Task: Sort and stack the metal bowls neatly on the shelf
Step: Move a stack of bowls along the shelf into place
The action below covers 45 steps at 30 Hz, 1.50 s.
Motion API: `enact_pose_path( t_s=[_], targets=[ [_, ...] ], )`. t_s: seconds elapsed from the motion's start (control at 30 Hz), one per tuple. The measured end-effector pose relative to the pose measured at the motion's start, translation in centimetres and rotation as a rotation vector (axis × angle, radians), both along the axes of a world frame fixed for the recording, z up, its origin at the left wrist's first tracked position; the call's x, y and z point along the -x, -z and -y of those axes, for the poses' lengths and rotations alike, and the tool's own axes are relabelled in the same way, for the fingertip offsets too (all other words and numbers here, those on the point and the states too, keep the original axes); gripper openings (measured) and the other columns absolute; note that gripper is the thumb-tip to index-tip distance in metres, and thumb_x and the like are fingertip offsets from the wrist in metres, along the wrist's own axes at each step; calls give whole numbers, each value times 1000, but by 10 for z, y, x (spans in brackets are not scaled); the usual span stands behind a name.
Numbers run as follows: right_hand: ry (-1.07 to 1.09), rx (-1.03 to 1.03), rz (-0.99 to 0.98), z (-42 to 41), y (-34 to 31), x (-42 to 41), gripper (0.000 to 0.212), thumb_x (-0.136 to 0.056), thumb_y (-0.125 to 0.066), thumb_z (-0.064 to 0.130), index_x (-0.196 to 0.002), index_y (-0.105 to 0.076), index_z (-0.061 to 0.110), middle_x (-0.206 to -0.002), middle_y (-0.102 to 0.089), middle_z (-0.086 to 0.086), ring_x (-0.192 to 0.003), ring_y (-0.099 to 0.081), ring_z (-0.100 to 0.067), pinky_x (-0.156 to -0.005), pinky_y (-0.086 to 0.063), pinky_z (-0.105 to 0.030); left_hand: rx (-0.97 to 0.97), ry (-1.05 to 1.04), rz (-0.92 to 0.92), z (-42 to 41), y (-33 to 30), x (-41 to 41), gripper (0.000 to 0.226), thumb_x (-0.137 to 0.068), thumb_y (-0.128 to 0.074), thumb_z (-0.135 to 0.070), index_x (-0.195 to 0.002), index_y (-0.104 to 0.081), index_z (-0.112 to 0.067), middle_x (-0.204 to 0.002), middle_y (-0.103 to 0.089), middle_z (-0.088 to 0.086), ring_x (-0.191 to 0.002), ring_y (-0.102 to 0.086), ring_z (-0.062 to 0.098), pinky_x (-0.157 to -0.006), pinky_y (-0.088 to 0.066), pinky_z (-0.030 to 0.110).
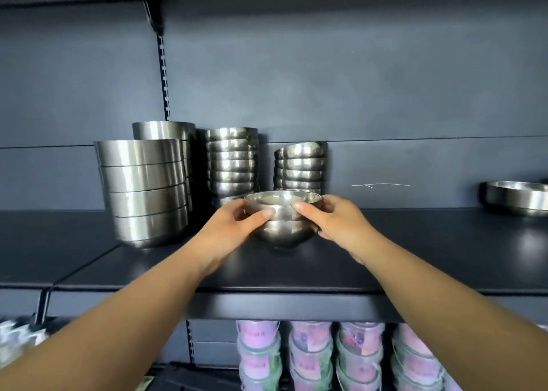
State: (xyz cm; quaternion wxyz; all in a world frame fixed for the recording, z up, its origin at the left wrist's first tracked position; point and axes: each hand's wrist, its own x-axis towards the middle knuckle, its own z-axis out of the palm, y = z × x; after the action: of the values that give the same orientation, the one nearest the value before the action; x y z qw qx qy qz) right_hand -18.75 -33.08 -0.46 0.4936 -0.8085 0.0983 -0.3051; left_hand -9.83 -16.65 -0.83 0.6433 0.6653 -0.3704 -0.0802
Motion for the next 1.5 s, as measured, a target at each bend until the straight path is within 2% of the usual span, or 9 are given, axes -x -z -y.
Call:
enact_pose_path(
  t_s=[0.23,0.4,0.47,0.57,0.87,1.0,1.13,1.33,1.5],
  targets=[
    [49,29,25,-3,-16,-8,41,-61,-66,58,-83,-65,24,-75,-62,8,-77,-57,-13,-90,-50,-38,47,-10,105,2,-13,-13,25,-81,-67,-13,-101,-60,0,-95,-62,9,-91,-56,18,-91,-44,29],
    [133,119,161,15,-65,-11,28,-71,-65,52,-75,-62,25,-72,-61,11,-66,-53,-6,-71,-47,-26,95,19,235,25,-58,-21,26,-77,-72,-16,-100,-60,-11,-92,-66,-5,-74,-62,-7,-63,-45,4],
    [134,145,225,23,-86,-13,29,-73,-65,51,-80,-64,24,-71,-60,12,-60,-51,-1,-61,-41,-19,132,6,286,37,-78,-26,29,-75,-73,-19,-101,-61,-13,-94,-67,-7,-75,-61,-11,-65,-44,4],
    [146,139,296,37,-109,-22,26,-75,-65,48,-82,-65,24,-69,-60,14,-53,-51,4,-56,-38,-14,184,-23,327,57,-101,-37,38,-75,-74,-21,-110,-62,-11,-106,-68,-3,-91,-64,2,-83,-48,14],
    [138,43,349,102,-135,-89,33,-75,-66,45,-93,-67,18,-95,-70,2,-92,-64,-13,-84,-49,-28,240,-68,325,129,-128,-95,31,-75,-73,-18,-104,-64,-9,-93,-70,-6,-75,-65,-7,-63,-45,4],
    [18,25,301,117,-133,-113,22,-72,-70,41,-82,-62,23,-88,-68,11,-88,-63,-7,-77,-47,-19,197,-131,310,142,-128,-113,33,-75,-73,-23,-105,-66,-11,-98,-71,-2,-85,-65,3,-65,-46,4],
    [46,34,268,129,-133,-128,37,-64,-73,45,-89,-64,19,-93,-69,6,-93,-63,-11,-86,-49,-27,129,-124,217,151,-128,-121,35,-76,-73,-29,-104,-67,-9,-101,-72,3,-95,-67,14,-82,-50,20],
    [16,93,152,134,-134,-125,32,-58,-72,53,-73,-62,26,-75,-66,18,-72,-60,2,-59,-42,-20,69,-167,224,149,-122,-124,41,-73,-73,-36,-105,-67,-11,-101,-71,0,-91,-65,12,-76,-47,20],
    [19,83,130,133,-124,-125,73,-43,-72,59,-100,-59,16,-102,-68,2,-96,-64,-15,-90,-50,-35,2,-138,243,148,-113,-124,48,-73,-73,-34,-114,-62,-11,-110,-69,1,-100,-64,14,-90,-49,28]
  ],
)
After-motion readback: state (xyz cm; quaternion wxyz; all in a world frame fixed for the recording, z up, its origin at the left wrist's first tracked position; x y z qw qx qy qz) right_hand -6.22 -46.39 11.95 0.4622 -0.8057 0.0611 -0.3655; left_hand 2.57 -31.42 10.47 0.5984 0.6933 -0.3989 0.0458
